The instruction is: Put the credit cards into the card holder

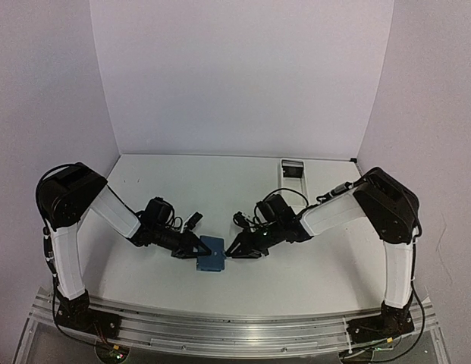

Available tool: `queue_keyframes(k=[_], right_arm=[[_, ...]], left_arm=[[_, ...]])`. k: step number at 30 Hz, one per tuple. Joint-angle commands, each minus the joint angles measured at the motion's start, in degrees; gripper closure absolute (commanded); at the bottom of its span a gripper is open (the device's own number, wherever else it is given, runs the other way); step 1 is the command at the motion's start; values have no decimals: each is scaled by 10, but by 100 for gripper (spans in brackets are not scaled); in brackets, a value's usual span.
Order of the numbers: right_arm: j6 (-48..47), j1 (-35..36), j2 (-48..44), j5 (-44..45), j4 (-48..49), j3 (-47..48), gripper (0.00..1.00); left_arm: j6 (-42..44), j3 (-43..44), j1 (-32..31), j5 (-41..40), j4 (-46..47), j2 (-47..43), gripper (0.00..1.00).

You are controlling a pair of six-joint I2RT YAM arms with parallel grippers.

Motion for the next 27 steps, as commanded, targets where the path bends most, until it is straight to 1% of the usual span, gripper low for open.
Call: queue_keyframes(k=[1, 3, 6, 10, 13, 16, 21, 27], right_arm=[[61, 1, 14, 1, 108, -4, 73], [77, 1, 16, 6, 138, -16, 78], [89, 7, 29, 9, 149, -13, 85], [100, 30, 39, 26, 148, -2, 86], [126, 42, 39, 50, 149, -5, 87], [143, 56, 35, 87, 149, -11, 88], [183, 65, 37, 132, 151, -12, 87], [202, 97, 26, 212, 149, -11, 88]], left_arm=[[37, -11, 0, -146, -84, 39, 83], [37, -11, 0, -150, -83, 41, 83], [36, -11, 0, -151, -74, 44, 83], [24, -4, 0, -159, -71, 44, 84], [1, -2, 0, -155, -63, 45, 85], [-14, -6, 0, -153, -59, 46, 86], [-25, -11, -1, -160, -62, 45, 86], [-45, -12, -1, -155, -60, 46, 85]])
